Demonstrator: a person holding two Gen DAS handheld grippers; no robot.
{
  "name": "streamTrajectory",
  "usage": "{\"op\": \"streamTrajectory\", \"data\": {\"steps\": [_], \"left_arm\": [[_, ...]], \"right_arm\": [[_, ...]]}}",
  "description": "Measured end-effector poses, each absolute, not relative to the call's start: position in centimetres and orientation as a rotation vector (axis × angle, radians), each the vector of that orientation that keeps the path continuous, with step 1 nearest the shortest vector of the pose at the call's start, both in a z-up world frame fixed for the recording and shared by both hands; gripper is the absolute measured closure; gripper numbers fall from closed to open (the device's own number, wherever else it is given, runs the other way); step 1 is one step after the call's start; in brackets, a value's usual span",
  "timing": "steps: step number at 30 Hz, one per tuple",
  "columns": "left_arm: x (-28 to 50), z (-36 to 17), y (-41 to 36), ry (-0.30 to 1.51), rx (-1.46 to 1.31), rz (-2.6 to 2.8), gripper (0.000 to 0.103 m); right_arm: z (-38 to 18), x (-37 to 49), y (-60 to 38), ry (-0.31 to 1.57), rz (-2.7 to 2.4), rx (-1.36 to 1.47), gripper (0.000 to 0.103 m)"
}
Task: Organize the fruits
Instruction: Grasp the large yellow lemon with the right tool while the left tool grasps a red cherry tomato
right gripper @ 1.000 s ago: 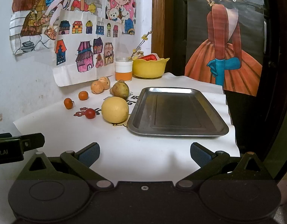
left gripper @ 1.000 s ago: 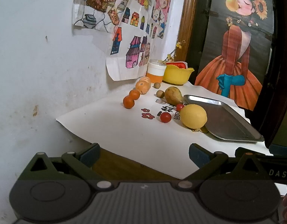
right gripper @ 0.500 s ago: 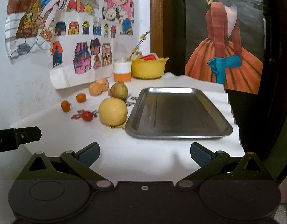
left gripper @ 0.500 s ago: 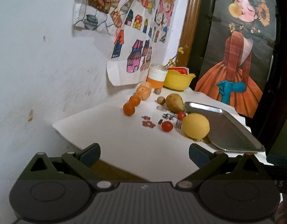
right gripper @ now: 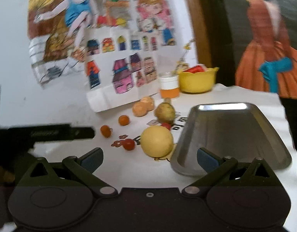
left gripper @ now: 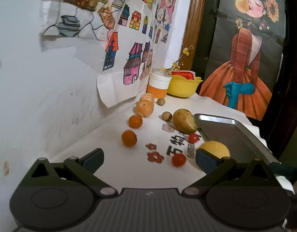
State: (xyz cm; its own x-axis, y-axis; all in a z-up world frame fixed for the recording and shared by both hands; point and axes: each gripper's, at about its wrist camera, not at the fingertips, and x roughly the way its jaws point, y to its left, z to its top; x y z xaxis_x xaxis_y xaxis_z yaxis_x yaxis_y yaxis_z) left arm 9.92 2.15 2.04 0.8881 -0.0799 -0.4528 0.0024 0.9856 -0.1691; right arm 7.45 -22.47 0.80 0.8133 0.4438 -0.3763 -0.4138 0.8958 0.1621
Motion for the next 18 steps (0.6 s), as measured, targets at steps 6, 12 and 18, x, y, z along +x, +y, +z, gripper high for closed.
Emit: {"op": "streamTrajectory", "data": {"steps": [6,12,18], "left_arm": [[12.0,1.6,1.9,0.502,-0.143,-0.122,0.001],[13.4,0.6,0.7,0.542,-0.053,-0.204,0.001],[14.8,0.1,-0.3,0.581,0.006,-0.244,0.001]], "right_arm": [[1.1,10.1,-21.9,0.455,0.462,-0.08,0.001],[1.1,12.9,-21.8,0.473,0.536,-0.264,0.001],[1.0,15.2,-20.7,0.473,0.613,-0.414,0.013]]}}
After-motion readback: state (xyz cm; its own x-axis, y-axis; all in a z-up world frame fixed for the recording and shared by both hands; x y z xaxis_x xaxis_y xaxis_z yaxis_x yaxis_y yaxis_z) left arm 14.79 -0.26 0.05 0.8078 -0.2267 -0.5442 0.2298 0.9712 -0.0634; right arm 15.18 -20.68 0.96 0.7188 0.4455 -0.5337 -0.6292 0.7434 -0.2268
